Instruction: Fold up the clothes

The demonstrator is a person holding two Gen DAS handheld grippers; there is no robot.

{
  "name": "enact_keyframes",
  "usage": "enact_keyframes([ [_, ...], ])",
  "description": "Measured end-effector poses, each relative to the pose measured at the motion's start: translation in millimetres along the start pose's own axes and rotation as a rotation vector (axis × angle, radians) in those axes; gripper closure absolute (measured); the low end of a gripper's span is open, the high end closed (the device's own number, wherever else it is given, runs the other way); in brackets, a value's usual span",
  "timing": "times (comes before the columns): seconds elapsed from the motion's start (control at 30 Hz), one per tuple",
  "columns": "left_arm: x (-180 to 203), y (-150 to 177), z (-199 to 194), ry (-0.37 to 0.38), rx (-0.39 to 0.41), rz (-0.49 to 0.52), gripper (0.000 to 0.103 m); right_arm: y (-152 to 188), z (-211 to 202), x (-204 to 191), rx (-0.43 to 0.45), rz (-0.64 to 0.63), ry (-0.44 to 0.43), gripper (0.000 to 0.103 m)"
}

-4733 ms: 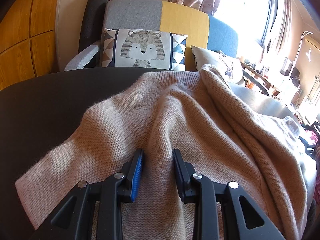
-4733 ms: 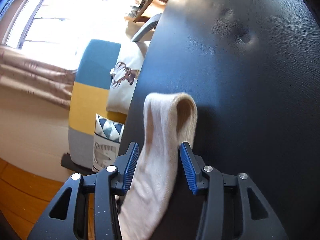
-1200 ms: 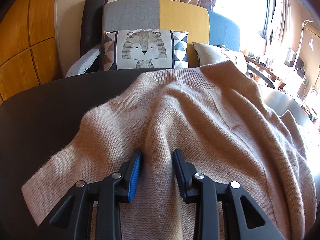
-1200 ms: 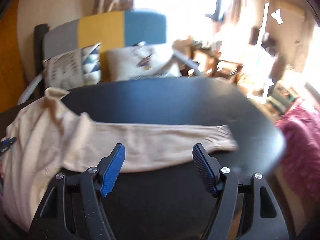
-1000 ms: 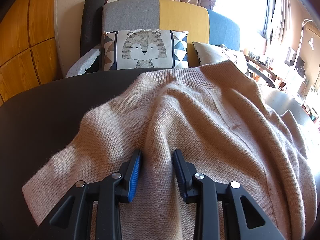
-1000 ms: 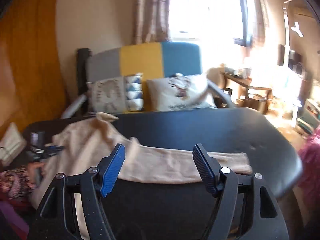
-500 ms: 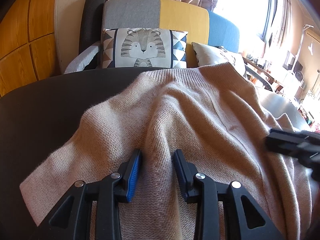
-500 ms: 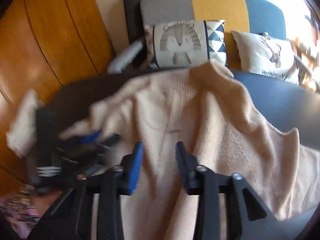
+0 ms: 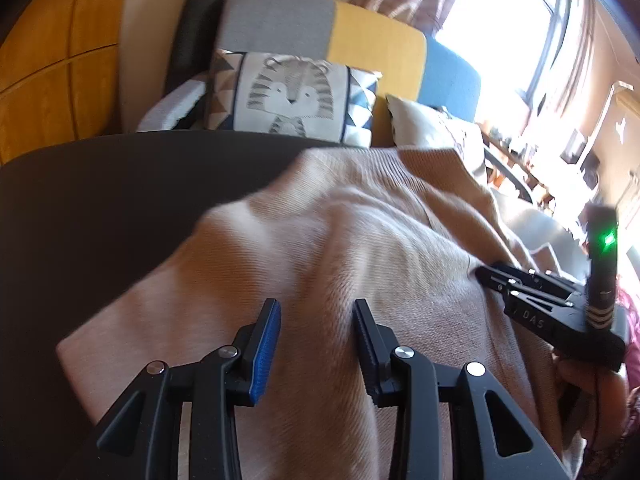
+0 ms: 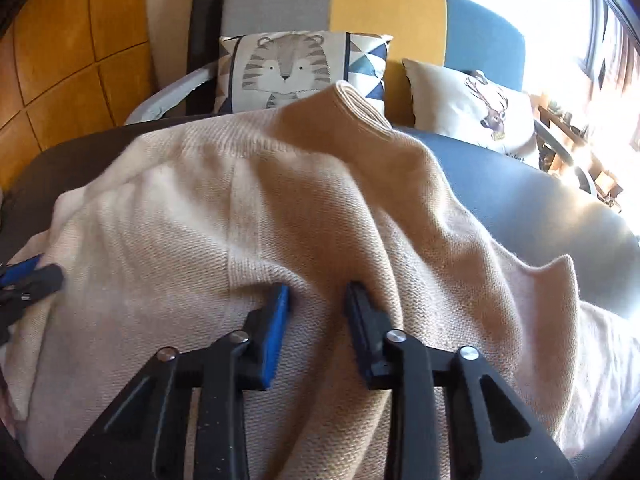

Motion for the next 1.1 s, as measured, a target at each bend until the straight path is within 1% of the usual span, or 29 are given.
enact_keyframes([
  [0.13,-41,7,-33,-0.079,0.065,-0.119,0.066,1,4,-1,0.007,-0.005,0.000,0.073],
  [0.23,-72,13,-58,-0.137,0.114,-0.208,0.066,1,7,3,0.007,0.025,-0.037,0.073],
  [0.27,-83,18,-64,-0.145,0.123,-0.250,0.066,1,7,4,0.007,0.030,-0.044,0.073],
  [0.33,-104,34,-65,-0.109,0.099,-0.352,0.066,0,8,4,0.008,0.038,-0.055,0.073],
  [0.4,-118,45,-61,-0.068,0.051,-0.422,0.066,0,8,2,0.010,0.037,-0.056,0.071],
  [0.47,-124,55,-53,-0.038,0.003,-0.463,0.067,0,7,-1,0.012,0.023,-0.046,0.070],
  [0.5,-123,57,-51,-0.034,0.001,-0.464,0.067,0,7,-1,0.012,0.020,-0.044,0.070],
  [0.53,-120,57,-50,-0.035,0.009,-0.452,0.066,0,7,-1,0.013,0.019,-0.043,0.070],
  [0.6,-113,55,-44,-0.019,-0.002,-0.440,0.066,0,7,-1,0.013,0.025,-0.050,0.070],
  [0.7,-104,47,-31,-0.021,-0.008,-0.455,0.065,1,7,0,0.013,0.029,-0.055,0.070],
  [0.73,-100,44,-27,-0.009,-0.014,-0.451,0.067,1,7,0,0.014,0.028,-0.055,0.070],
  [0.77,-96,41,-23,0.002,-0.021,-0.447,0.084,1,6,0,0.014,0.027,-0.054,0.070],
  [0.8,-92,38,-20,-0.006,-0.028,-0.436,0.089,1,6,-1,0.014,0.027,-0.053,0.070],
  [0.83,-87,33,-20,-0.044,-0.028,-0.400,0.090,1,6,-1,0.015,0.025,-0.051,0.070],
  [0.9,-72,19,-24,-0.116,0.001,-0.294,0.092,1,7,-1,0.015,0.025,-0.051,0.070],
  [0.97,-55,3,-36,-0.152,0.056,-0.191,0.093,1,7,-1,0.016,0.025,-0.051,0.070],
  [1.03,-38,-14,-49,-0.173,0.111,-0.100,0.093,2,7,-1,0.018,0.025,-0.050,0.070],
  [1.1,-17,-29,-59,-0.167,0.143,-0.018,0.093,2,7,-2,0.019,0.025,-0.050,0.070],
])
Point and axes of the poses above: each gripper's, at about its wrist camera, not at the fingertips, and z roughly the way its jaws point, x to its right, y to its underside, the point moved 3 cm from there along z, roughly the way its jaws point, and after that the axes turned 7 degrees about y, right-handed, at the moved point
